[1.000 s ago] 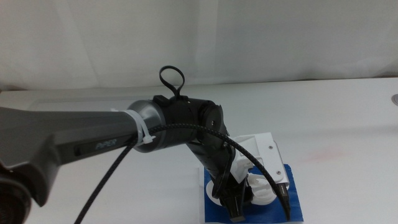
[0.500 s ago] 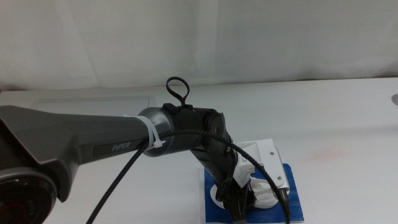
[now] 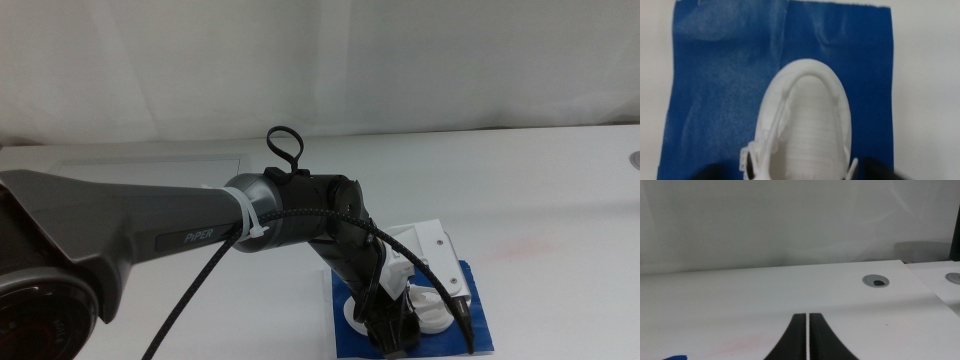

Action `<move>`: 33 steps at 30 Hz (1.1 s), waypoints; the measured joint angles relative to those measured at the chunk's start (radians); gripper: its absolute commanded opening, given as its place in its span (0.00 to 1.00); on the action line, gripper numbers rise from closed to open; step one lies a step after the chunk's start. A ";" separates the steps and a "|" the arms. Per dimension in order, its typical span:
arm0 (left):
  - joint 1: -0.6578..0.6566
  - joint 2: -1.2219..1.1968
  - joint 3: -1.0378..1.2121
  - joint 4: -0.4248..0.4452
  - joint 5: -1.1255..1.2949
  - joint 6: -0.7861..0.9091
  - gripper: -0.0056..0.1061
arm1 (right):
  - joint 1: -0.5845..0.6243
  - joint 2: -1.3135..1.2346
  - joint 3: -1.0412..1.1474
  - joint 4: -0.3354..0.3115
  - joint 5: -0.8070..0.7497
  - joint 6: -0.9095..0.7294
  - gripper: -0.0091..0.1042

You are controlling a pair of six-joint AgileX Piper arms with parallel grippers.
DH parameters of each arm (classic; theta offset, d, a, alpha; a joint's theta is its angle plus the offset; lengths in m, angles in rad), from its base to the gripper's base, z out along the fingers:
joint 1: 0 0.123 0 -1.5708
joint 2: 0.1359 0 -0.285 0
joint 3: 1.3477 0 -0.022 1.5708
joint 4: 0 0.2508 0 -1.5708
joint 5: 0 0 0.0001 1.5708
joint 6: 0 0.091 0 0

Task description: Use one arm to grab the shoe from the table and place it on the mat.

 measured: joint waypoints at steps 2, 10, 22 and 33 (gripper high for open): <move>0.000 0.002 0.000 -0.014 -0.006 -0.012 0.88 | 0.000 0.000 0.000 0.000 0.000 0.000 0.06; 0.000 -0.011 0.000 -0.012 0.000 -0.034 0.88 | 0.000 0.000 0.000 0.000 0.000 0.002 0.06; 0.151 -0.283 -0.032 -0.010 -0.046 -0.248 0.88 | 0.000 0.000 0.000 0.000 0.000 0.004 0.06; 0.558 -0.363 -0.110 0.437 0.018 -0.860 0.88 | 0.000 0.000 0.000 0.000 0.000 0.004 0.06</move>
